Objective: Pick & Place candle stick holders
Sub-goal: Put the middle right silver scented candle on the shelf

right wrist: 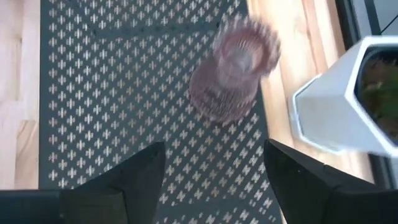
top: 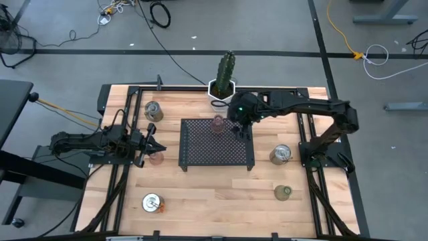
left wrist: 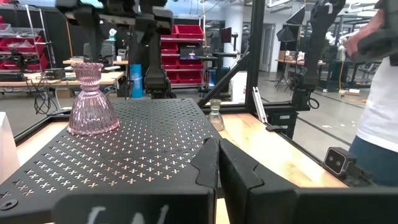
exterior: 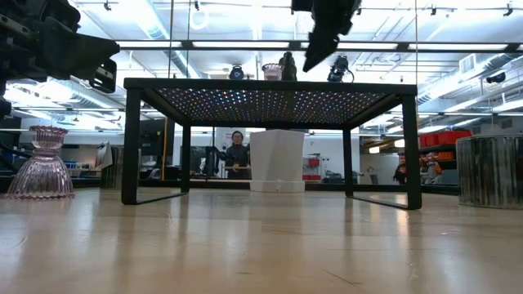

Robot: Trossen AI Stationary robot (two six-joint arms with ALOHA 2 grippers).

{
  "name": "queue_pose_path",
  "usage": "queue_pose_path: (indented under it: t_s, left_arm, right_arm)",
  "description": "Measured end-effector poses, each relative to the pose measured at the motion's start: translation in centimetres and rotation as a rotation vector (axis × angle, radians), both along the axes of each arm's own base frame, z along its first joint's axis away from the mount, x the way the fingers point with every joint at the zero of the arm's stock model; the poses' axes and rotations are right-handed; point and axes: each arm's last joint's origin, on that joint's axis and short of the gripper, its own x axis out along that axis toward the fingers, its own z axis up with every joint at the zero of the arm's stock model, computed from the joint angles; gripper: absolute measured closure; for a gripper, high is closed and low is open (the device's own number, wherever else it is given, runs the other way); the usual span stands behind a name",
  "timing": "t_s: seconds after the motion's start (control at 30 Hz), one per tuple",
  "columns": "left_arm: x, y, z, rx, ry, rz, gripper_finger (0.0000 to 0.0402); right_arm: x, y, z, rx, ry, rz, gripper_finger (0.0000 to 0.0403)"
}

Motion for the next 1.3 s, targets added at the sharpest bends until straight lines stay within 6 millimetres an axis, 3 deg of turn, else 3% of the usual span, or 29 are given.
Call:
queue_pose_path:
  t_s: [0.57, 0.87, 1.3]
  left_arm:
    - [0.0, 0.0, 0.0, 0.0, 0.0, 0.0, 0.0383]
    - [0.0, 0.0, 0.0, 0.0, 0.0, 0.0, 0.0383]
    - [0.0, 0.0, 0.0, 0.0, 0.0, 0.0, 0.0383]
  right_arm:
    - [-7.8, 1.2, -1.5, 0.024, -0.027, -0.129, 0.0131]
    - [-11.1, 2.0, -2.5, 0.048, -0.006, -0.116, 0.0089]
    - [-13.9, 3.2, -3.0, 0.05, 0.109, -0.04, 0.0053]
